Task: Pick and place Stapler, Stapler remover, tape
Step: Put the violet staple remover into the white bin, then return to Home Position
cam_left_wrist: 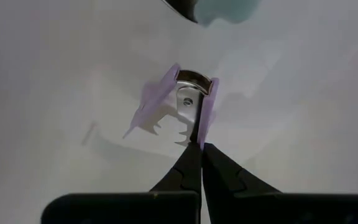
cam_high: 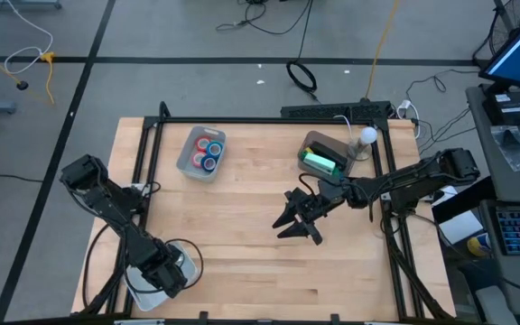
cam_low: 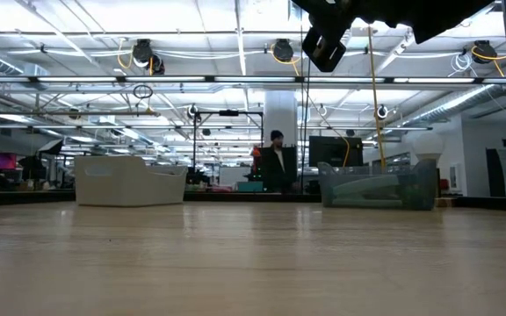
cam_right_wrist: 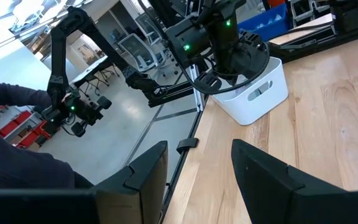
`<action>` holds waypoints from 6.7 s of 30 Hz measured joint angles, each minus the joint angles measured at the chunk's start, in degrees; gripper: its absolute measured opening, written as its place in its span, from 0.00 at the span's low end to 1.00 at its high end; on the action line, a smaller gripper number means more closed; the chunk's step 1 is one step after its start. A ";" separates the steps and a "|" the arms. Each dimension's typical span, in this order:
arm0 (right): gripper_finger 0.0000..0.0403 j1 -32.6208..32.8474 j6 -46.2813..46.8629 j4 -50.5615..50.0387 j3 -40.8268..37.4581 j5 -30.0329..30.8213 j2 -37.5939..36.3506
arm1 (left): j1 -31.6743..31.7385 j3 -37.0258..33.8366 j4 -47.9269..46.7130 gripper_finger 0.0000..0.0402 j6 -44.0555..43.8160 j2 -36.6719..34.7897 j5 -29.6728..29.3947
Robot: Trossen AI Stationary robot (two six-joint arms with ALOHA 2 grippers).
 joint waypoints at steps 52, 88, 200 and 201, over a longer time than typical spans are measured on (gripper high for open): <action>0.42 -1.72 -9.82 -12.90 0.04 -0.21 -6.98 | 2.67 0.00 5.92 0.29 63.13 -56.40 -68.82; 0.42 -9.03 -7.10 -11.03 -33.10 4.60 -49.60 | 17.53 -22.93 12.85 0.29 81.32 -88.12 -61.13; 0.42 -13.92 -16.31 -20.22 -43.17 14.73 -71.01 | 29.81 -46.06 36.17 0.29 102.26 -90.17 -43.04; 0.42 -13.92 -16.33 -20.56 -43.17 14.69 -71.01 | 29.81 -46.09 36.23 0.29 102.26 -90.16 -43.09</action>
